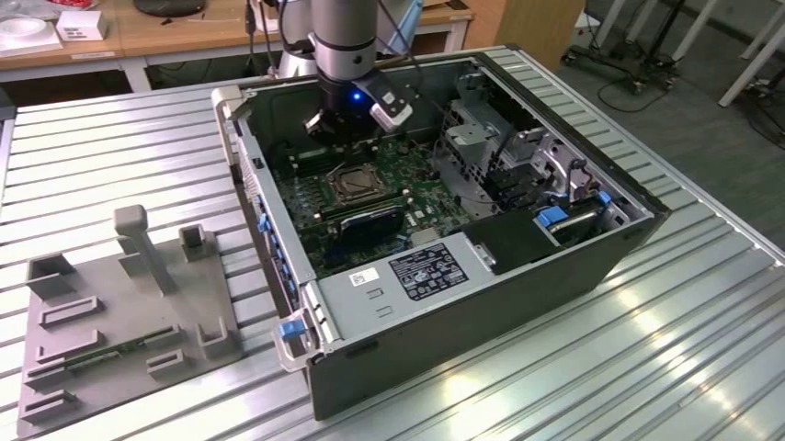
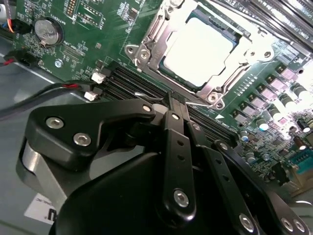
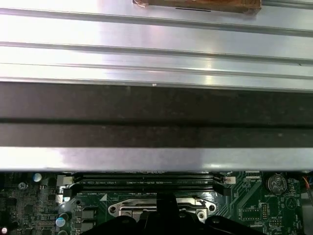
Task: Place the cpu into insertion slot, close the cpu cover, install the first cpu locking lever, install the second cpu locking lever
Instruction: 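Install the first cpu locking lever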
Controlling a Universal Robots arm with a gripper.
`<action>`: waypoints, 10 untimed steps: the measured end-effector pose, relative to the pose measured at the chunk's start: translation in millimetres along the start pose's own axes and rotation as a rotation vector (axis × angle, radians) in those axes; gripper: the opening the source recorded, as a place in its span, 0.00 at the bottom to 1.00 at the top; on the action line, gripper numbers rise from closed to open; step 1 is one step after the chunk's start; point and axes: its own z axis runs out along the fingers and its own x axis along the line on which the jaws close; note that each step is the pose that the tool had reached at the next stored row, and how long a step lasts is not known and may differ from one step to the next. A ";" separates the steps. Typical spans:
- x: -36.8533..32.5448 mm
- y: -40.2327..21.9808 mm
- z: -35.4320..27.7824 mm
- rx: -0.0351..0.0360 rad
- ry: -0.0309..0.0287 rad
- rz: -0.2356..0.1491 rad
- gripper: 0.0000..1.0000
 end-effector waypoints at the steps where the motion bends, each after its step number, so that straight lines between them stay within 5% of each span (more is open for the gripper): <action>1: 0.8 0.1 0.0 0.0000 -0.0010 0.000 0.11; 10: 1.4 1.1 -7.9 0.0000 -0.0024 0.000 0.11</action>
